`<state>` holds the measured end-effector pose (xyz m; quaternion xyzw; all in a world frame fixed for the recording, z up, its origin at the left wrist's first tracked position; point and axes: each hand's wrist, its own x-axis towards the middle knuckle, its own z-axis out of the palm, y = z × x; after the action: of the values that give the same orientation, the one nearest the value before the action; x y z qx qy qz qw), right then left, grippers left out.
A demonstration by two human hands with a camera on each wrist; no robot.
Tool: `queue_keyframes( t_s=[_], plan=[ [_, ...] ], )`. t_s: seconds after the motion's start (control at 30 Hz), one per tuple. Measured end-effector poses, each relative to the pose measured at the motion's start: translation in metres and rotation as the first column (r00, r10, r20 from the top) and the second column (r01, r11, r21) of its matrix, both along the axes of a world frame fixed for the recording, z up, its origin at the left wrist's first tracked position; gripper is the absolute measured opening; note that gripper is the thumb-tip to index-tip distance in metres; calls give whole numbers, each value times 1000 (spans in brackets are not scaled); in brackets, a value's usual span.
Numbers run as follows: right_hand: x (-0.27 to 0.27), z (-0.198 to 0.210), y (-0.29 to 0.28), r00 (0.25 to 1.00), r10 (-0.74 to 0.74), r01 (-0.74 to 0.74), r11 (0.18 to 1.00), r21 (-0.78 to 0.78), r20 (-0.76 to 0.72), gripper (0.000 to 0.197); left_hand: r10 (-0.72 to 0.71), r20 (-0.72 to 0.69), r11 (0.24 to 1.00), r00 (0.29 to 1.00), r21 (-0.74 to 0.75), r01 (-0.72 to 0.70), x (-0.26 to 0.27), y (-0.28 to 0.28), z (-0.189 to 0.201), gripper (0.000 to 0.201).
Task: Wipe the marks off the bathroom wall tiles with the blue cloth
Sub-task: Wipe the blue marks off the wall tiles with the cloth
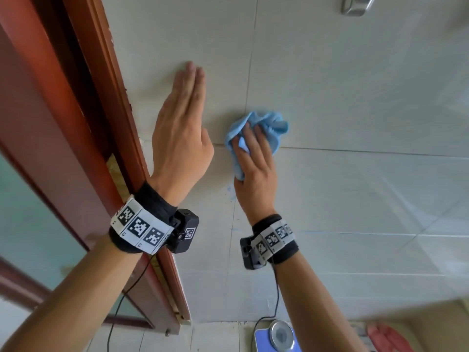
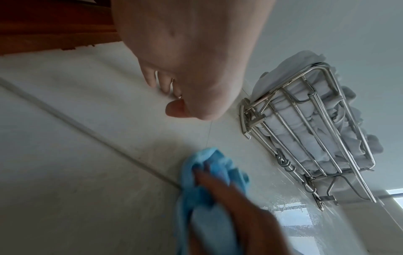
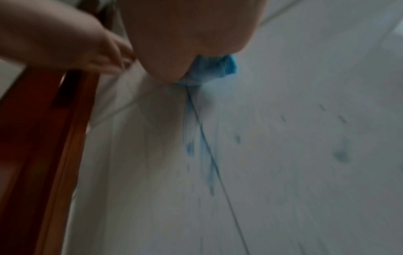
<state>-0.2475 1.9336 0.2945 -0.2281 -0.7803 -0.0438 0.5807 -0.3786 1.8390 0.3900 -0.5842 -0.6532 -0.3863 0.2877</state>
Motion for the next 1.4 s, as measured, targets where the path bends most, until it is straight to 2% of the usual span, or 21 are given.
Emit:
queue_keyframes(
  t_s=[0.17,0.27,0.37,0.47,0.53,0.63,0.77,0.83,0.9,1.0,1.13,1.2,1.27,1.4],
  plan=[
    [-1,-104,-23,956,89,-49,988,-149,278,56,2,-32,1000,999,-24,-3,0,-2,-13,80],
    [6,-118,-26,930,98,-46,987,-151,355,57,4,-40,999,999,-50,-5,-1,-5,-20,80],
    [6,-85,-23,975,7,29,987,-158,222,65,-6,-35,997,999,-79,4,-2,-8,-28,79],
    [2,-34,-13,997,-66,62,988,-143,-25,60,-1,-29,996,1000,-93,-2,-2,-10,-35,78],
    [-3,-22,-9,993,-77,67,992,-111,-92,56,-6,-28,996,1000,-95,3,-2,-10,-38,78],
    [-14,-53,-16,990,-90,79,991,-106,-107,54,-13,8,996,1000,-83,13,0,-11,-44,79],
    [-19,-126,-35,997,-62,69,970,-234,36,61,17,71,997,997,-78,-11,4,-15,-63,85],
    [-20,-144,-48,993,-72,99,946,-309,98,68,73,115,993,991,-102,-62,5,-17,-77,85],
    [-25,-144,-58,990,-95,126,924,-362,101,73,143,166,981,976,-156,-118,6,-19,-94,86],
    [-32,-117,-61,991,-136,125,908,-399,0,76,217,220,959,951,-229,-165,3,-19,-112,89],
    [-32,-64,-42,978,-152,96,936,-339,-141,70,196,208,966,958,-211,-152,-1,-15,-120,90],
    [-33,-56,-34,973,-151,93,948,-305,-174,65,205,175,962,963,-218,-165,-2,-14,-124,95],
    [-36,-71,-31,976,-139,90,958,-272,-167,61,223,140,954,965,-234,-186,-5,-13,-129,104],
    [-33,-155,-43,991,-129,109,934,-340,-37,66,250,87,940,964,-260,-221,-12,-12,-137,123]
  ],
)
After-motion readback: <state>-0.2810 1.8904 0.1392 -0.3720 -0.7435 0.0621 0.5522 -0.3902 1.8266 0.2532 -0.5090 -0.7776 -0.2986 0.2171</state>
